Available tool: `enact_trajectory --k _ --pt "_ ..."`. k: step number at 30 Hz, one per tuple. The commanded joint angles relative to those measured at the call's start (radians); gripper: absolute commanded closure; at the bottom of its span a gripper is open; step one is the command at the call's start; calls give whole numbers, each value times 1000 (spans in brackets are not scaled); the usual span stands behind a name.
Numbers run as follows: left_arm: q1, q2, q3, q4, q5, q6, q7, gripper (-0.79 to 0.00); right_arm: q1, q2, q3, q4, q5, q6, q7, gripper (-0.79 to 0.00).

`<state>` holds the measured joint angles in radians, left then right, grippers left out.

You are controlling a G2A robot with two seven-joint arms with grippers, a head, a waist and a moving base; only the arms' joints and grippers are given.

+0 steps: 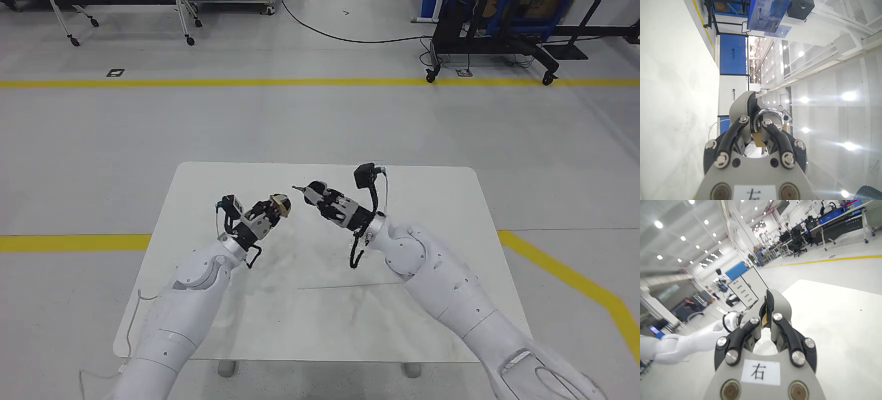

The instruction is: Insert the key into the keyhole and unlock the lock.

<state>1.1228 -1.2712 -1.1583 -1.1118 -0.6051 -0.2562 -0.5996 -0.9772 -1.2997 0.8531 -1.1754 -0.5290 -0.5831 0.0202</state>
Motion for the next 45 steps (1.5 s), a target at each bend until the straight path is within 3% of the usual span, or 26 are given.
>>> enact_trajectory --k 1,9,20,45 --pt "3 -1 1 -8 26 -5 30 0 -27 6 6 -52 -120 60 -10 0" --pt "19 -3 -6 -36 103 -41 129 0 -118 19 27 -191 -264 188 7 0" --pt "39 -4 -18 -65 173 -48 185 0 -157 19 35 -243 -304 206 31 0" --pt "45 -14 -23 -70 194 -26 178 0 -154 -5 23 -233 -338 236 46 0"
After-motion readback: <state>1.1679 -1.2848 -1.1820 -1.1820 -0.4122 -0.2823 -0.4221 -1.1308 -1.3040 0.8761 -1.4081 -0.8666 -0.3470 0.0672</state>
